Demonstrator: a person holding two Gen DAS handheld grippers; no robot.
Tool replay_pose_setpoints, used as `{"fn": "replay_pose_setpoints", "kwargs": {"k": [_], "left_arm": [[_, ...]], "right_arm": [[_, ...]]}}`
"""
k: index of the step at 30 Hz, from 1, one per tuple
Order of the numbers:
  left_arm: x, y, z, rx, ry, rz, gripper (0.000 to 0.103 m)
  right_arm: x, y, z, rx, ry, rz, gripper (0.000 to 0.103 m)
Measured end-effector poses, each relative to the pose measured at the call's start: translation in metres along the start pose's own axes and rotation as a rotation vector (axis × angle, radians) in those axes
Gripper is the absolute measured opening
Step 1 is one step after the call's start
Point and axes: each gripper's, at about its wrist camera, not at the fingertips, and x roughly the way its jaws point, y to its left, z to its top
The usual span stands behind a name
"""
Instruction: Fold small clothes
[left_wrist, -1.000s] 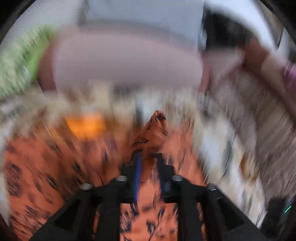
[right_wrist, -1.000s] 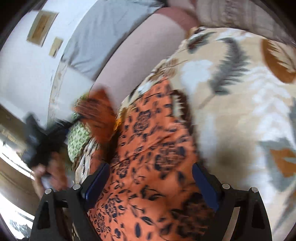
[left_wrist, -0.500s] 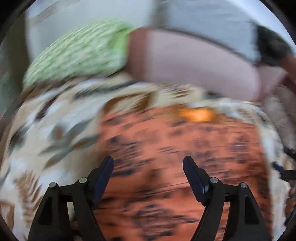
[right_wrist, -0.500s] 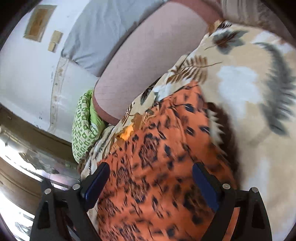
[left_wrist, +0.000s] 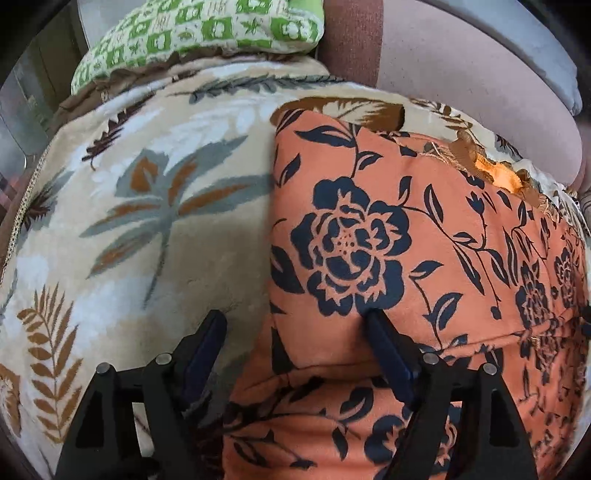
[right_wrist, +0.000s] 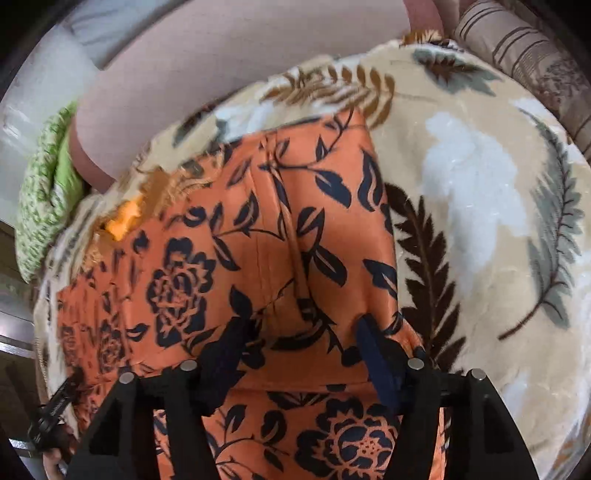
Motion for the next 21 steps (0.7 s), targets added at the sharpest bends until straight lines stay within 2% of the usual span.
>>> {"fn": "replay_pose_setpoints", "kwargs": {"k": [1,2,4,6,8,12,15,18,20,21], "left_arm": [[-0.011,0.005,-0.001,-0.022,0.015,-0.019,0.08],[-0.022,0.009,-0.002,-0.031,-0.005,-0.034,0.08],[-0.057,0.018,-0.017,-0.027,-0.098,-0.059,0.08],[-0.098,0.032,-0.047,0.005,-0.192,-0.086,0.08],[-0.124,0.046,-0.078,0.002,-0.229,-0.1,0.08],[-0.151,0.08,-0.156,-0.058,-0.192,-0.162,0.08],[-0.155,0.098,-0.204,-0.121,-0.145,-0.184,0.08],[-0.15,0.101,-0.237,-0.135,-0.088,-0.201,0.08],[-0.147,0.098,-0.252,-0.138,-0.069,-0.202,0.08],[-0.144,0.097,-0.256,-0.152,-0.051,-0.211,0.08]], "right_arm": [[-0.011,0.0,-0.004,-0.009,-0.009,0.007,0.081],[-0.025,0.001,-0.011,-0.024,-0.032,0.019,0.081],[-0.064,-0.001,-0.031,-0.07,-0.09,0.078,0.083],[-0.098,-0.01,-0.054,-0.112,-0.126,0.102,0.084],[-0.129,-0.026,-0.087,-0.146,-0.151,0.127,0.084],[-0.157,-0.062,-0.142,-0.167,-0.128,0.133,0.085],[-0.156,-0.093,-0.181,-0.146,-0.047,0.16,0.085],[-0.143,-0.115,-0.201,-0.113,-0.008,0.16,0.085],[-0.131,-0.128,-0.215,-0.061,0.053,0.215,0.085],[-0.124,-0.131,-0.219,-0.045,0.071,0.213,0.085]]}}
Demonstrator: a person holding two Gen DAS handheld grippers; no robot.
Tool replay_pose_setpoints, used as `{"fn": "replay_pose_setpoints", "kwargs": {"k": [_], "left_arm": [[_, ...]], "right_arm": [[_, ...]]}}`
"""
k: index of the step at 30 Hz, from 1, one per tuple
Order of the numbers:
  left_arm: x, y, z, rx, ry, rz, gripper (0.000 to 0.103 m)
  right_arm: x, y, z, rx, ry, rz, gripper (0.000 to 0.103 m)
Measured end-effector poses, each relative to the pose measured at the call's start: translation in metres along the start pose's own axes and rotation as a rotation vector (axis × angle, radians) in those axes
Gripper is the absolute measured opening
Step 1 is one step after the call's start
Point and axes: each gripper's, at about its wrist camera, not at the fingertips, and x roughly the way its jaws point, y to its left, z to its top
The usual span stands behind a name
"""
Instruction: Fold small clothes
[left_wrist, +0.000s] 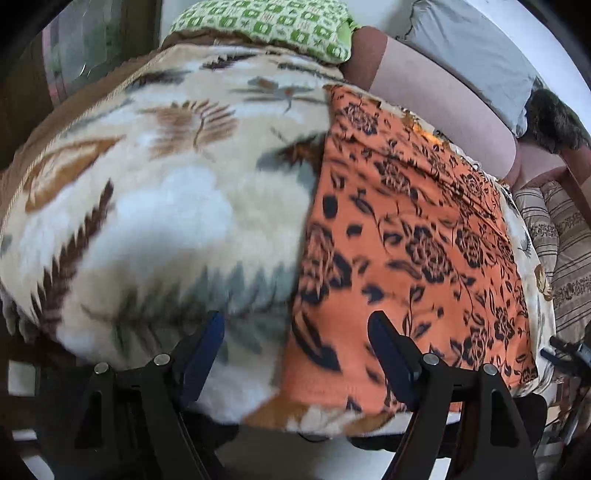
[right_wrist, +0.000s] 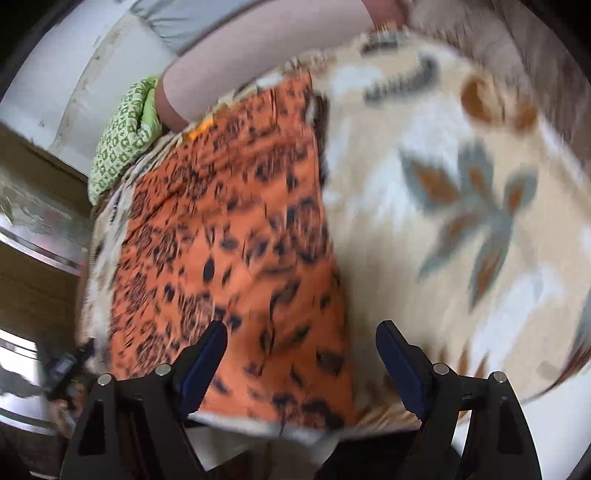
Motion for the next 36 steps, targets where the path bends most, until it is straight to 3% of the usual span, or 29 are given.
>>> {"fn": "replay_pose_setpoints", "kwargs": {"k": [2,6,8,10,11,12,14,15,17,20,26,28,31,32,34,36], "left_arm": [[0.006,0.003,-0.006,-0.034,0.05,-0.016,0.08],[0.014,0.003,-0.017,-0.07,0.096,-0.032,0.078],[0.021,0.002,-0.02,-0.049,0.115,-0.02,0.057],[0.032,0.004,-0.021,-0.059,0.157,0.003,0.041],[0.033,0.004,-0.021,-0.066,0.151,0.015,0.038],[0.033,0.003,-0.021,-0.063,0.145,0.025,0.035],[0.03,0.0,-0.019,-0.054,0.136,0.032,0.014],[0.027,-0.001,-0.018,-0.057,0.129,0.037,0.012],[0.024,-0.004,-0.019,-0.056,0.117,0.036,0.009],[0.028,-0.005,-0.021,-0.055,0.118,0.048,0.009],[0.033,-0.001,-0.02,-0.075,0.125,0.048,0.011],[0.033,-0.003,-0.02,-0.064,0.131,0.061,0.012],[0.032,-0.005,-0.02,-0.043,0.117,0.06,0.01],[0.031,-0.006,-0.02,-0.04,0.112,0.048,0.008],[0.028,-0.004,-0.02,-0.039,0.105,0.029,0.007],[0.02,-0.003,-0.017,-0.041,0.089,0.013,0.007]], "right_arm": [[0.013,-0.007,-0.008,0.034,0.046,-0.016,0.085],[0.017,0.001,-0.019,0.036,0.053,0.078,0.084],[0.019,0.003,-0.022,0.036,0.058,0.062,0.084],[0.025,-0.005,-0.023,0.065,0.062,0.029,0.084],[0.027,-0.007,-0.024,0.076,0.059,0.043,0.084],[0.029,-0.008,-0.027,0.076,0.057,0.077,0.081],[0.032,-0.008,-0.029,0.078,0.069,0.068,0.064],[0.032,-0.009,-0.029,0.094,0.07,0.066,0.054],[0.031,-0.008,-0.027,0.098,0.067,0.059,0.044],[0.028,-0.005,-0.023,0.094,0.061,0.082,0.044],[0.046,-0.002,-0.023,0.123,0.073,0.074,0.051],[0.047,-0.006,-0.021,0.139,0.087,0.112,0.058],[0.048,-0.016,-0.02,0.184,0.093,0.16,0.057],[0.047,-0.017,-0.02,0.185,0.091,0.158,0.053],[0.043,-0.013,-0.02,0.152,0.084,0.13,0.017],[0.037,-0.015,-0.021,0.165,0.069,0.15,0.013]]}}
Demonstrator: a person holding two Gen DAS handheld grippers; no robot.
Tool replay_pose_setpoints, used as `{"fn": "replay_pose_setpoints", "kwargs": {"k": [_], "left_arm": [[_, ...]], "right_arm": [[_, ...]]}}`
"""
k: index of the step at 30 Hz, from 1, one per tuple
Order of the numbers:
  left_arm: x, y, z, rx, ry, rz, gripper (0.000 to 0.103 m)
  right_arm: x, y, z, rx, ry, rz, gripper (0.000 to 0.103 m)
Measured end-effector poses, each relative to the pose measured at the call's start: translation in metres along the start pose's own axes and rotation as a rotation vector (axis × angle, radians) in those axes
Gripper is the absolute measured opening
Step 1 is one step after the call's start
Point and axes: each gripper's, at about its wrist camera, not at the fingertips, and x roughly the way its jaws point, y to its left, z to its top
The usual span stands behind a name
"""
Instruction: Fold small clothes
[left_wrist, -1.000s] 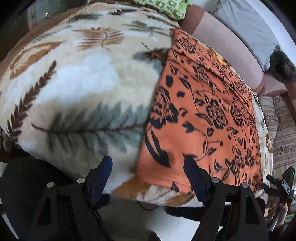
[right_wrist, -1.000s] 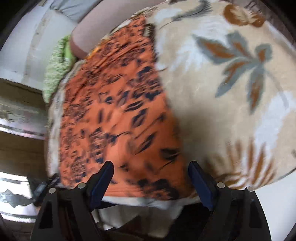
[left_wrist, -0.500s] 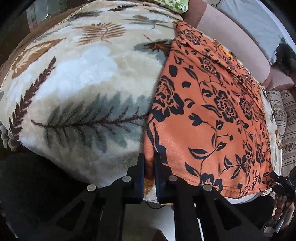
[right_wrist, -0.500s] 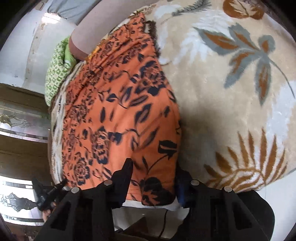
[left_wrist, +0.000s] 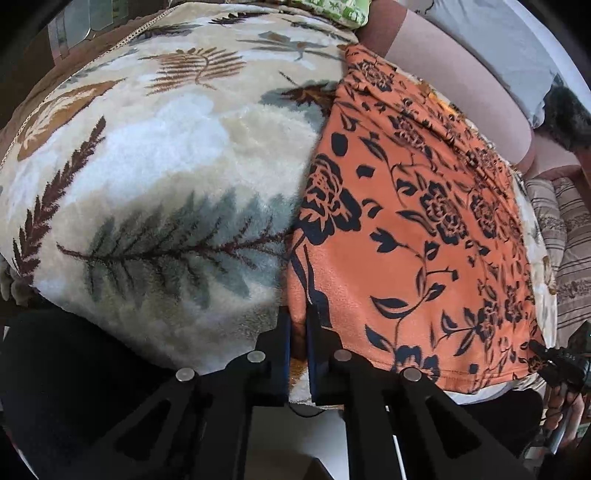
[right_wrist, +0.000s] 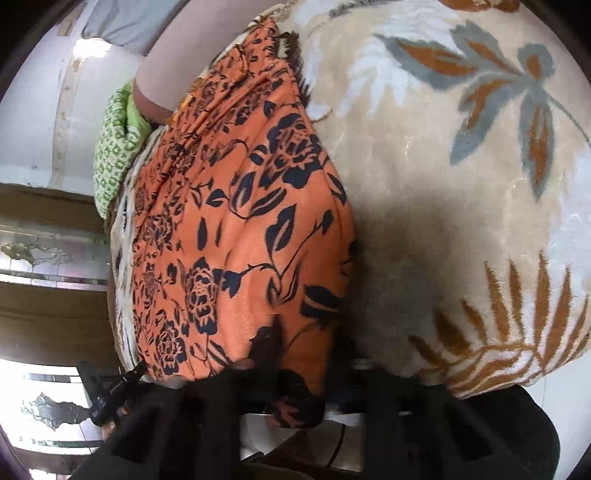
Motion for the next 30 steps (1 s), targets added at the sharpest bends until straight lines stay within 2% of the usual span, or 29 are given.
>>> {"fn": "replay_pose_setpoints", "kwargs": {"k": [3,6,9,11,12,13,14,15,16,17,19,21,22,23,24,25,27,30], "left_arm": [[-0.028,-0.002,0.007,0.003,-0.081,-0.034,0.006],[-0.04,-0.004,0.014,0.004,-0.128,-0.05,0.006],[-0.019,-0.004,0.01,0.017,-0.072,-0.032,0.007],[-0.006,0.0,0.006,-0.012,-0.038,-0.023,0.007],[-0.004,0.004,0.003,-0.034,-0.029,-0.029,0.007],[-0.003,0.01,0.003,-0.067,-0.023,-0.047,0.01],[-0.004,0.015,0.002,-0.089,-0.023,-0.059,0.018],[-0.004,0.019,0.002,-0.105,-0.02,-0.065,0.023],[-0.004,0.021,0.002,-0.118,-0.015,-0.055,0.036],[-0.004,0.022,0.002,-0.126,-0.02,-0.042,0.044],[-0.004,0.021,0.002,-0.122,-0.027,-0.047,0.044],[-0.002,0.014,0.002,-0.101,-0.015,-0.065,0.044],[0.001,0.009,0.003,-0.078,-0.011,-0.07,0.04],[0.003,0.005,0.002,-0.049,-0.011,-0.061,0.01],[0.006,0.0,0.002,-0.028,0.001,-0.059,0.008],[0.005,-0.001,0.002,-0.022,0.0,-0.063,0.007],[-0.011,-0.004,0.003,-0.013,-0.046,-0.072,0.007],[-0.044,-0.008,0.008,-0.012,-0.12,-0.142,0.007]], "right_arm": [[-0.022,0.011,-0.004,-0.017,-0.052,0.084,0.011],[-0.037,0.013,-0.002,-0.023,-0.096,0.125,0.011],[-0.021,-0.003,0.0,0.008,-0.051,0.053,0.013],[-0.01,-0.014,-0.002,0.054,-0.007,0.064,0.014],[-0.009,-0.016,-0.003,0.06,-0.012,0.069,0.015],[-0.01,-0.018,-0.005,0.062,-0.026,0.074,0.02],[-0.013,-0.021,-0.005,0.066,-0.039,0.09,0.028],[-0.014,-0.022,-0.006,0.07,-0.046,0.107,0.06],[-0.017,-0.023,-0.007,0.075,-0.061,0.114,0.088],[-0.02,-0.023,-0.007,0.075,-0.081,0.104,0.09],[-0.022,-0.02,-0.005,0.044,-0.093,0.098,0.09],[-0.015,-0.017,-0.004,0.033,-0.072,0.104,0.087],[-0.014,-0.016,-0.003,0.023,-0.064,0.105,0.075],[-0.013,-0.016,-0.003,0.008,-0.056,0.101,0.062],[-0.01,-0.013,-0.004,-0.003,-0.045,0.074,0.027],[-0.007,-0.012,-0.006,-0.01,-0.037,0.044,0.018],[-0.009,-0.01,-0.009,-0.018,-0.035,0.047,0.009],[-0.033,-0.002,-0.009,-0.032,-0.085,0.127,0.009]]}}
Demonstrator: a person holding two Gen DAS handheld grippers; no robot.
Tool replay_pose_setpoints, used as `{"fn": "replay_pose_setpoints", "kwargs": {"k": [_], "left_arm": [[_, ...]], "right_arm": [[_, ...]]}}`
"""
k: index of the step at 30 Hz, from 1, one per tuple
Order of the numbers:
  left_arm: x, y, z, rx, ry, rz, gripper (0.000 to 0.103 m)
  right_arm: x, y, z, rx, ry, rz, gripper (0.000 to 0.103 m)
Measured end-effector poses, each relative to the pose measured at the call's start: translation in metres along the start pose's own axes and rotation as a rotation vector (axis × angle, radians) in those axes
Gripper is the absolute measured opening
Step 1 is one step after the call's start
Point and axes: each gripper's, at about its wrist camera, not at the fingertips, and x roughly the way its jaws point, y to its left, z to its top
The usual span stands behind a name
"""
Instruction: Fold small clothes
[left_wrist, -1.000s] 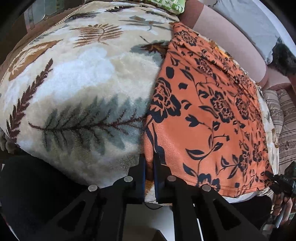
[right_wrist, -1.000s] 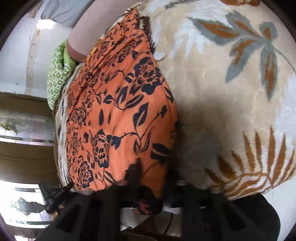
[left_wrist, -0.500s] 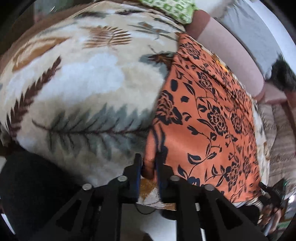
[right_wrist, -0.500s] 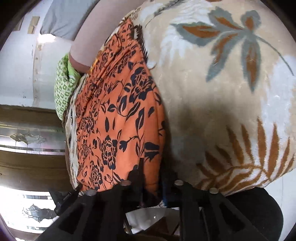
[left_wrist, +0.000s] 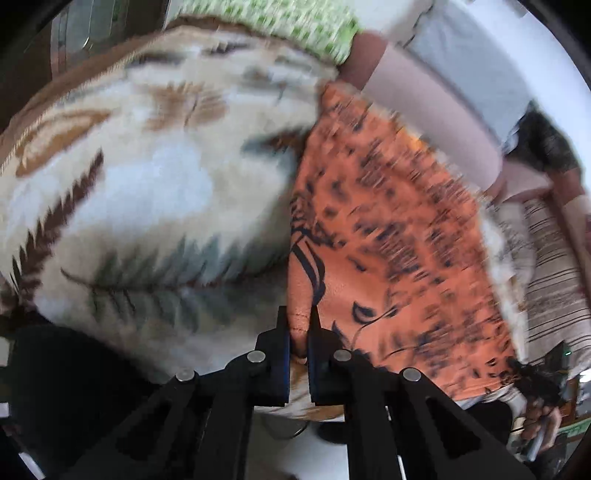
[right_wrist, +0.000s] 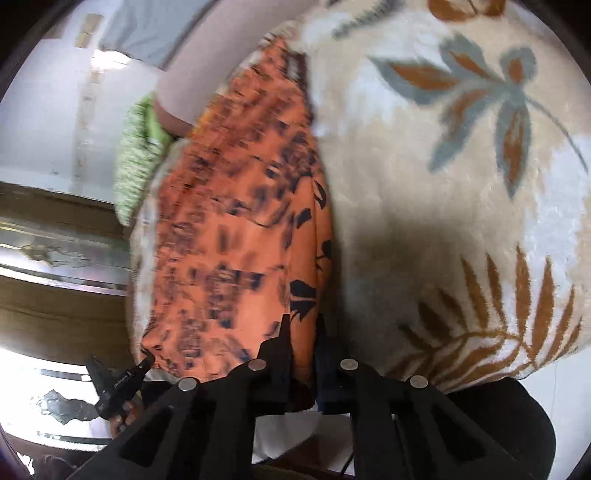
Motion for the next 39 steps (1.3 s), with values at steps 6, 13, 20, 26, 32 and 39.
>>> {"fn": "replay_pose_setpoints", "kwargs": {"k": [6,13,20,26,32,39], "left_arm": [[0.011,0.0,0.012,-0.004,0.005,0.008,0.007],[0.029,0.029,-0.006,-0.06,0.079,0.042,0.012],[0.037,0.026,0.003,-0.011,0.052,0.069,0.052],[0.04,0.012,-0.006,0.04,0.109,0.051,0.006],[-0.012,-0.002,0.029,0.03,0.021,-0.127,0.006],[-0.025,-0.037,0.136,0.055,-0.085,-0.24,0.006]], "right_arm": [[0.004,-0.018,0.007,0.037,0.016,-0.028,0.009],[0.012,-0.043,0.002,0.113,0.024,-0.01,0.043],[0.008,-0.041,0.007,0.08,0.026,0.016,0.081],[0.019,-0.025,0.001,-0.004,0.091,-0.062,0.01],[-0.004,0.009,0.018,-0.036,0.04,0.146,0.009],[-0.017,0.05,0.108,-0.038,-0.095,0.361,0.009]]}}
